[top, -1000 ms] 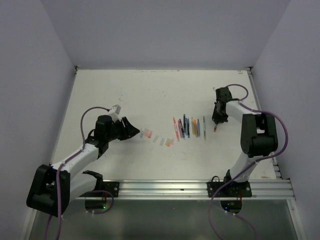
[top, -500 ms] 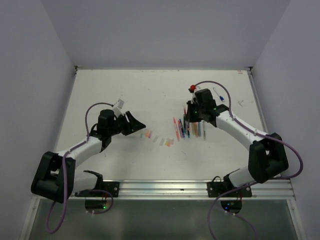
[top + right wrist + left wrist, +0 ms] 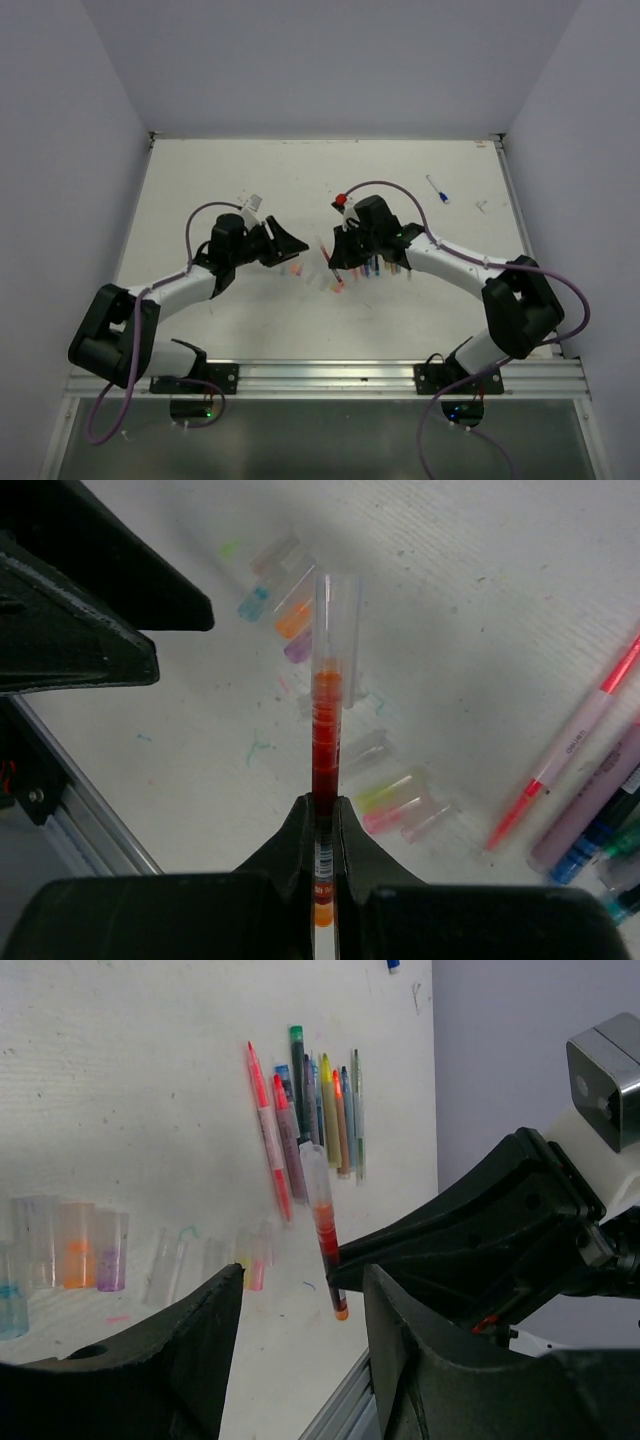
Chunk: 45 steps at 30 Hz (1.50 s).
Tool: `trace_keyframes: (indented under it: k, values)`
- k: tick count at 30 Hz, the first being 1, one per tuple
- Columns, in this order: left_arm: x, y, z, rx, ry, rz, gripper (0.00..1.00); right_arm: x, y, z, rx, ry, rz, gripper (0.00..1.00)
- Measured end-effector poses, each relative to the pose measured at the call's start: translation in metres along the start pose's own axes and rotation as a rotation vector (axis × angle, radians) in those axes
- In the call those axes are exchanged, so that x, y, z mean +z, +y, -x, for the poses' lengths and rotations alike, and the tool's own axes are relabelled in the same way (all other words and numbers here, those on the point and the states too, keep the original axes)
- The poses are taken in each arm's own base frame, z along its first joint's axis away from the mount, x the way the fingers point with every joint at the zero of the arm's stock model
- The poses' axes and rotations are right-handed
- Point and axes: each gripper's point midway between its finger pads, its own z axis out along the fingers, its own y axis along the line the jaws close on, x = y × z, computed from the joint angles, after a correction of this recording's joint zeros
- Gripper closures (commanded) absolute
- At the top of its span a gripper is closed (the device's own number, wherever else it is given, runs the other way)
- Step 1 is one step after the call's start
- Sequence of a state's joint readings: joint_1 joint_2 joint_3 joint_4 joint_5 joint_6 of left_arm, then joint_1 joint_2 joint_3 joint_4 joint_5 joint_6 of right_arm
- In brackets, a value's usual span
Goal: Open the pen caps
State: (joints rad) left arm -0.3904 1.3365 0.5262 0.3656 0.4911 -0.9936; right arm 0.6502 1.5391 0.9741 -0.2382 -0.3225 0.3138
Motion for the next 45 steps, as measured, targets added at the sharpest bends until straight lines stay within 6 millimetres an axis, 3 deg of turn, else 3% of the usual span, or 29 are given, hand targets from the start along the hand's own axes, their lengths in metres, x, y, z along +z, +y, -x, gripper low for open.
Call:
trace_keyframes:
  k: [14, 18, 22, 26, 29, 30, 33, 37, 38, 41, 45]
  values:
    - [0.019, -0.006, -0.012, -0.058, 0.040, -0.012, 0.46, 0.010, 0.032, -0.012, -0.047, 0.039, 0.110, 1.00]
    - [0.021, -0.007, -0.010, -0.065, 0.039, -0.016, 0.53, 0.010, 0.036, -0.014, -0.050, 0.044, 0.124, 1.00]
    - [0.023, -0.009, -0.008, -0.064, 0.035, -0.021, 0.66, 0.010, 0.037, -0.013, -0.053, 0.044, 0.129, 1.00]
    - [0.023, -0.009, -0.007, -0.063, 0.030, -0.017, 0.89, 0.009, 0.038, -0.012, -0.055, 0.040, 0.130, 1.00]
    - [0.023, -0.008, -0.006, -0.061, 0.025, -0.015, 1.00, 0.009, 0.038, -0.011, -0.056, 0.037, 0.130, 1.00]
    - [0.023, -0.008, -0.006, -0.062, 0.025, -0.015, 1.00, 0.009, 0.038, -0.010, -0.055, 0.037, 0.130, 0.99]
    - [0.023, -0.009, -0.005, -0.061, 0.023, -0.017, 1.00, 0.008, 0.039, -0.009, -0.055, 0.037, 0.128, 0.84]
    - [0.023, -0.011, -0.004, -0.057, 0.018, -0.024, 1.00, 0.008, 0.040, -0.007, -0.051, 0.038, 0.128, 0.81]
    - [0.023, -0.012, -0.004, -0.055, 0.017, -0.025, 1.00, 0.009, 0.040, -0.006, -0.051, 0.039, 0.129, 0.81]
    - [0.022, -0.010, -0.002, -0.054, 0.011, -0.016, 1.00, 0.014, 0.041, -0.005, -0.047, 0.047, 0.130, 1.00]
    - [0.024, -0.005, 0.000, -0.051, 0.027, 0.046, 1.00, 0.021, 0.043, -0.006, -0.050, 0.057, 0.112, 1.00]
